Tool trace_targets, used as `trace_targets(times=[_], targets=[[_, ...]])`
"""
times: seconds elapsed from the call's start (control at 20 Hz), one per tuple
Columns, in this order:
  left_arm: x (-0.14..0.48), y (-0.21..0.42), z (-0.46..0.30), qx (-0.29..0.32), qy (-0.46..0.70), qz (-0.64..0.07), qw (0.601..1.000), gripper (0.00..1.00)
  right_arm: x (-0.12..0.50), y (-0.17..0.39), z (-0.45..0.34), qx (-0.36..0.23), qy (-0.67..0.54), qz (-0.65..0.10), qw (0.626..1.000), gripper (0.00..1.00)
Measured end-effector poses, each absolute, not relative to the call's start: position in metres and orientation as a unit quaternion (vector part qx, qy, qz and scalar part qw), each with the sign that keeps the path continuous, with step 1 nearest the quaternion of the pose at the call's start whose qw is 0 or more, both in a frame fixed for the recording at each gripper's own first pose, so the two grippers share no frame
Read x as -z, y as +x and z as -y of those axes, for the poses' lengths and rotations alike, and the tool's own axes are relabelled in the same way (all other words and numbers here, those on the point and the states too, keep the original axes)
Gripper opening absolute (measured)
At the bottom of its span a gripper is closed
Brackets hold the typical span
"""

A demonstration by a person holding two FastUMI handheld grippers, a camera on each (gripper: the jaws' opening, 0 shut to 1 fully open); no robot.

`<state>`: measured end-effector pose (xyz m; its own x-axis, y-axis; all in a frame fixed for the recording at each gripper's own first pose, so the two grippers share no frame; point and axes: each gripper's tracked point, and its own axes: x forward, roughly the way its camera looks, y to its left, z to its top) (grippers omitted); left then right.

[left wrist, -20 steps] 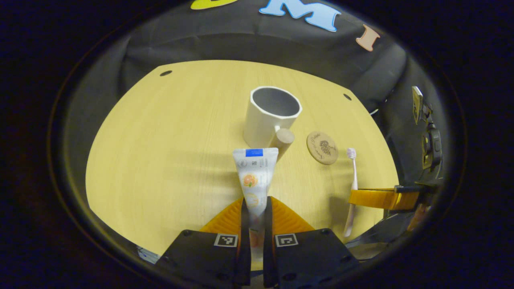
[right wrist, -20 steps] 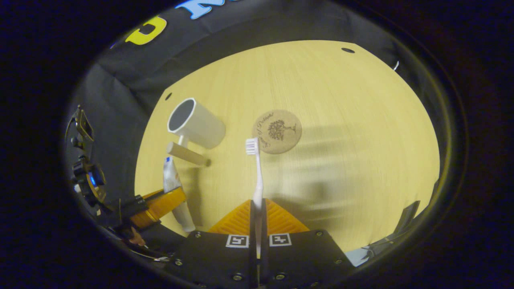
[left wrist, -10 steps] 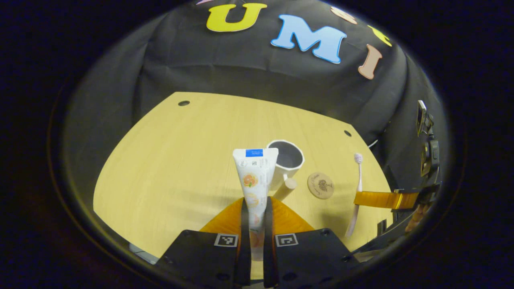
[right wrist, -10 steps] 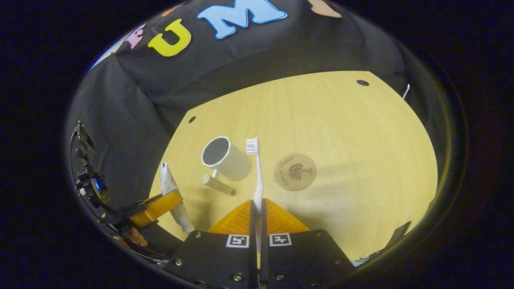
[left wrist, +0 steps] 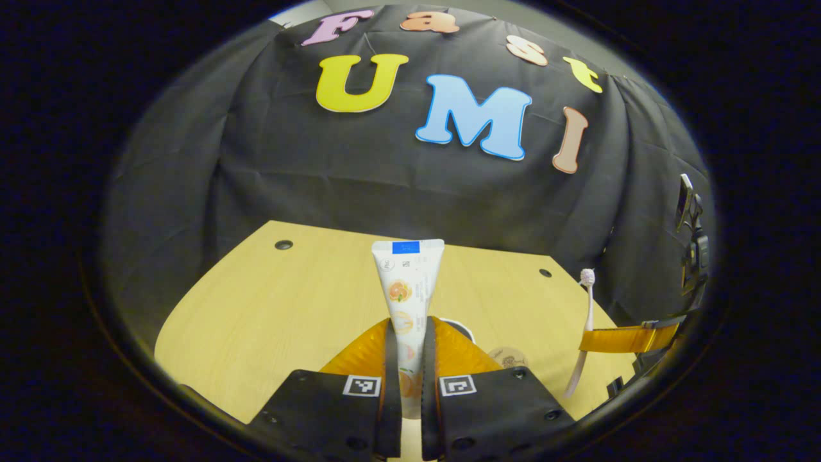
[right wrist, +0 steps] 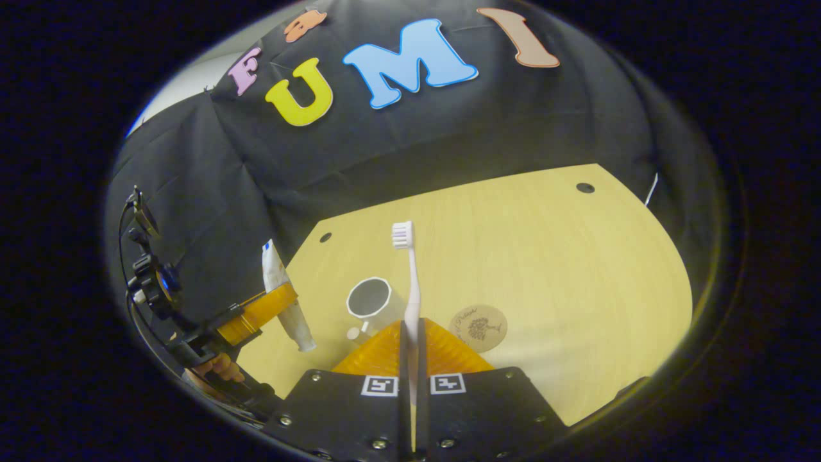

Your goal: Put the toothbrush and toothpaste on the desktop into the cup, then pick up the cup and place it on the coaster on the desktop.

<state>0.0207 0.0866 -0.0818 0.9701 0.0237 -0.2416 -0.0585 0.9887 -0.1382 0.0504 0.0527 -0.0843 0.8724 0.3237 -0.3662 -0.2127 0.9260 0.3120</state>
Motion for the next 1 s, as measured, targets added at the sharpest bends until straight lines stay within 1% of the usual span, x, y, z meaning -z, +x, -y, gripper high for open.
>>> trace_targets(times=[0.15, 0.3, 0.4, 0.7, 0.85, 1.0], targets=[[0.06, 0.05, -0.075, 0.0, -0.086, -0.082, 0.993, 0.19, 0.076, 0.054, -0.052, -0.137, 0.133, -0.193, 0.962, 0.04], [0.046, 0.076, -0.07, 0.009, -0.087, -0.043, 0.995, 0.18, 0.074, 0.057, -0.055, -0.136, 0.136, -0.192, 0.962, 0.04], [0.04, 0.087, -0.064, 0.019, -0.09, -0.027, 0.995, 0.19, 0.073, 0.057, -0.054, -0.133, 0.136, -0.193, 0.963, 0.04], [0.045, 0.118, -0.038, 0.052, -0.121, -0.012, 0.991, 0.19, 0.073, 0.053, -0.051, -0.124, 0.13, -0.192, 0.965, 0.04], [0.068, 0.132, -0.035, 0.05, -0.119, -0.028, 0.991, 0.19, 0.075, 0.054, -0.049, -0.124, 0.129, -0.19, 0.965, 0.04], [0.091, 0.139, -0.028, 0.043, -0.09, -0.047, 0.994, 0.19, 0.082, 0.052, -0.055, -0.129, 0.128, -0.196, 0.964, 0.04]])
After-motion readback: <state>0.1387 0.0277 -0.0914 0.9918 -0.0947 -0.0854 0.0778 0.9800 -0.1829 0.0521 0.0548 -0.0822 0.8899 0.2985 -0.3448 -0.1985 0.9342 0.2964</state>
